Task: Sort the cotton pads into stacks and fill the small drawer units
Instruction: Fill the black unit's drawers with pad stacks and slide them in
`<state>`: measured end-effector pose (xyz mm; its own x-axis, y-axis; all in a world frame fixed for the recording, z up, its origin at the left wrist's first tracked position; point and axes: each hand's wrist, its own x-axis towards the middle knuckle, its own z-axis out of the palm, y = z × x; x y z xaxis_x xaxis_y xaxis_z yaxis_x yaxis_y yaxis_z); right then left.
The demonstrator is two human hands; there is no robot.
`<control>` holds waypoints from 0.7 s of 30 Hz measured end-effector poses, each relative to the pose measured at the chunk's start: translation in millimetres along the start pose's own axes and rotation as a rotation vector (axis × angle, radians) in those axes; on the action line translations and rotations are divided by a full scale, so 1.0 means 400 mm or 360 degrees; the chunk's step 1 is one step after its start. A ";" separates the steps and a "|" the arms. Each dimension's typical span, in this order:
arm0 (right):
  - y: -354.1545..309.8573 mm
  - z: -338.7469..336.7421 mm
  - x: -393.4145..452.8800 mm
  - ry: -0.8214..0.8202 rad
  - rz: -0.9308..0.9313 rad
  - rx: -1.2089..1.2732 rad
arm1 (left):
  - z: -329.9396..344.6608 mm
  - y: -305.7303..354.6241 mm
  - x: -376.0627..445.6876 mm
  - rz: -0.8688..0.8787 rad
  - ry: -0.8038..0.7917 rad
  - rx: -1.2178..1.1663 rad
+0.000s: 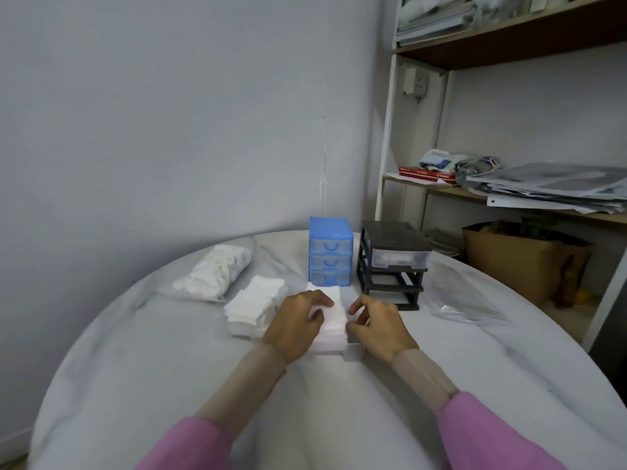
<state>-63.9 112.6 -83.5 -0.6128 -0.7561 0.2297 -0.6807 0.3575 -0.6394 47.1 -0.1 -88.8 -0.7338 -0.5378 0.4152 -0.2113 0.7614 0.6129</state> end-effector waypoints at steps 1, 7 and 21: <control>0.010 -0.013 -0.008 0.0012 0.0005 -0.0017 | 0.005 0.009 -0.002 0.0000 0.0001 -0.0053; 0.074 -0.087 -0.054 0.0061 0.0070 -0.0118 | 0.053 0.048 -0.001 -0.0083 0.0049 -0.0281; 0.016 -0.077 -0.077 -0.0216 0.0072 -0.0657 | 0.086 0.076 0.023 -0.0437 0.0033 -0.0635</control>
<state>-61.7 154.9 -72.0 -0.6062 -0.7900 0.0919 -0.7747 0.5603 -0.2930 11.7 30.5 -89.2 -0.6718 -0.7095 0.2129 -0.1282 0.3944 0.9100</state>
